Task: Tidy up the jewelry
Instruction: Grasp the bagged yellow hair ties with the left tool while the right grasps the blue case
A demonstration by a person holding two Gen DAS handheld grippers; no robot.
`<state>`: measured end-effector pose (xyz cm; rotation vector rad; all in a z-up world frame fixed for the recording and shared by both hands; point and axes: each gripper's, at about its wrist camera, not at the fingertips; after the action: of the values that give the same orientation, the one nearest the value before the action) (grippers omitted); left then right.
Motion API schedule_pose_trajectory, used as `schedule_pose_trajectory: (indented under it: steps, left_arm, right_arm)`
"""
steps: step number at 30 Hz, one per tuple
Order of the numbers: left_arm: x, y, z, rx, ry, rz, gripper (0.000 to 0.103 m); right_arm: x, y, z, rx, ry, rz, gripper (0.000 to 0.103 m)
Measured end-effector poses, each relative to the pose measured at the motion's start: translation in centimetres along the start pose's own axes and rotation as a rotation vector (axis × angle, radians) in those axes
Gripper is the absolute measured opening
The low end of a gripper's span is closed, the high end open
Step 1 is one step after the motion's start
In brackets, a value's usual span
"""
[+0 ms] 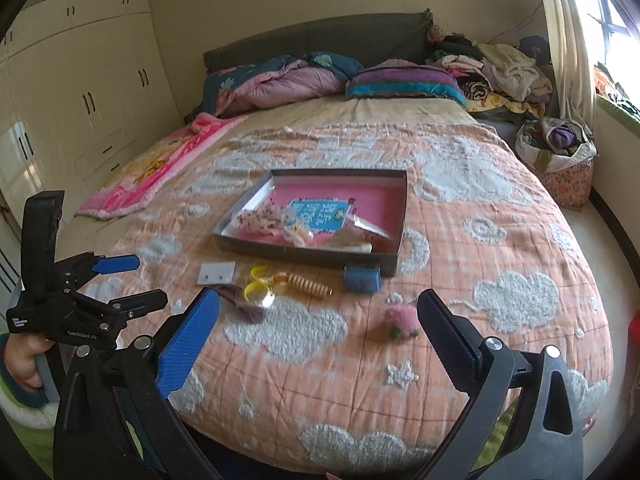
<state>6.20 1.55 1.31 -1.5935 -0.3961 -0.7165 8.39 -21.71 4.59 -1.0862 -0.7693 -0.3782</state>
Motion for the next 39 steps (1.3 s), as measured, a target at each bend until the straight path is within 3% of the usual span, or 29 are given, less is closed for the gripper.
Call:
schedule_pose_trajectory:
  steps: [13,19,28,35,39]
  left_arm:
    - [-0.6,3.6,-1.2,-0.066,0.012,0.061,0.093]
    - [0.2,5.8,-1.7,-0.07,0.028,0.084,0.088]
    - [1.7,9.8,-1.9,-0.088,0.039,0.146,0.079]
    - [2.6,13.1,-2.1,-0.072,0.061,0.188,0.077]
    - [2.8,14.4,-2.3,-0.052,0.084,0.209,0.068]
  right_arm:
    - [-2.7,3.0,-2.1,-0.037,0.026,0.091,0.099]
    - [-3.0,4.1,-3.1,-0.049,0.051,0.106,0.099]
    - [-2.3,5.8,-4.3,-0.065,0.06,0.122,0.099]
    - [-1.0,7.4,-5.9,-0.084,0.077,0.12,0.099]
    - [0.4,9.1,-6.4,-0.073,0.09,0.136,0.099]
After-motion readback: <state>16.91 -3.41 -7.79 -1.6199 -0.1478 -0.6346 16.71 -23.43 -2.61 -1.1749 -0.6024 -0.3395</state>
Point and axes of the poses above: each gripper's, at about its wrist camera, not at the fingertips, and y roughly the way its jaws point, z to its left, x to its top, and after that the axes turned 5 degrees about y, right-handed
